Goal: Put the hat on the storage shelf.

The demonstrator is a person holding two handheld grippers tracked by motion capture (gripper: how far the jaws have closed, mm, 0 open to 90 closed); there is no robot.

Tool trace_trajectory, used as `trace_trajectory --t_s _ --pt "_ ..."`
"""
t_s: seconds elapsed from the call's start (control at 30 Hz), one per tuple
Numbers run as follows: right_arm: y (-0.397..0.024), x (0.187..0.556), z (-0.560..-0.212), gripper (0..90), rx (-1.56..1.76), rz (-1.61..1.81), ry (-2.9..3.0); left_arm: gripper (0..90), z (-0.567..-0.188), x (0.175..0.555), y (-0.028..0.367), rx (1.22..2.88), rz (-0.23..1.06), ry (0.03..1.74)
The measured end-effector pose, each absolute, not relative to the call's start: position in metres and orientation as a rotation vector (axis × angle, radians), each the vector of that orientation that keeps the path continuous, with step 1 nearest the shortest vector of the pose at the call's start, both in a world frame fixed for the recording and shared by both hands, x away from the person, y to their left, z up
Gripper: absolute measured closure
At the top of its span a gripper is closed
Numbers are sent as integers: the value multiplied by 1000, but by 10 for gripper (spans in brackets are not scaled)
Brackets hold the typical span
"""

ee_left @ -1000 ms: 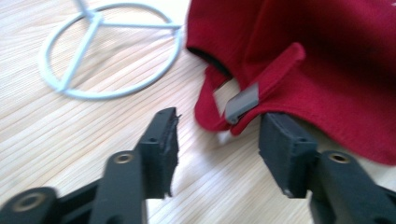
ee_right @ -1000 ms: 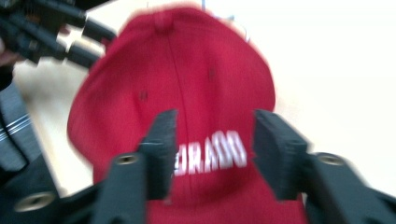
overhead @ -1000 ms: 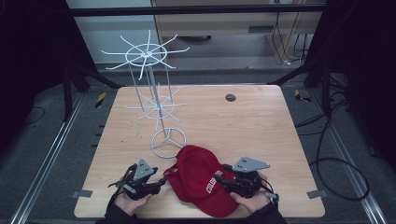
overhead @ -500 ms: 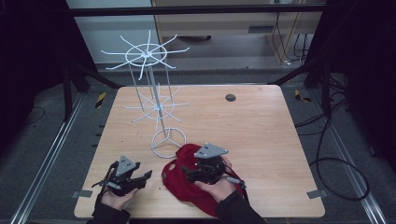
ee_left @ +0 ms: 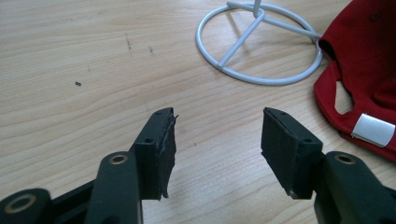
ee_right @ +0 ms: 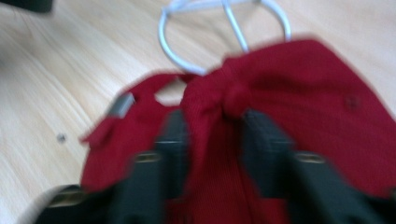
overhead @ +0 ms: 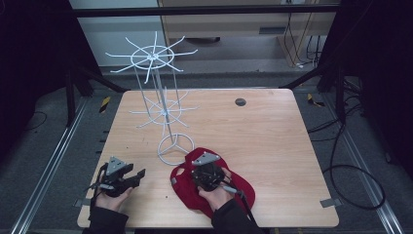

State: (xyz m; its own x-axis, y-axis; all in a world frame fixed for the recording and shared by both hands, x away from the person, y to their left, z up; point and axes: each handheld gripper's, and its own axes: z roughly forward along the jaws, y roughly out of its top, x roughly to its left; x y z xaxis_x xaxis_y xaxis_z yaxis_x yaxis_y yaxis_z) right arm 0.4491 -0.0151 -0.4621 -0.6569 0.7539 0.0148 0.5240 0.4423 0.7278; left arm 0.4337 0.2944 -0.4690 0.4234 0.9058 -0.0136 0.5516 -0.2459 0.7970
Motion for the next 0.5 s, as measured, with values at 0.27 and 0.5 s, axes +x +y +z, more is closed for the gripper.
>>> trace_trajectory --t_s 0.27,0.5 --pt "-51 449 -450 880 1162 1116 2323 463 -469 434 295 1925 594 1230" --pt "-86 441 -420 881 1121 1279 2234 468 -468 433 296 1915 598 1229"
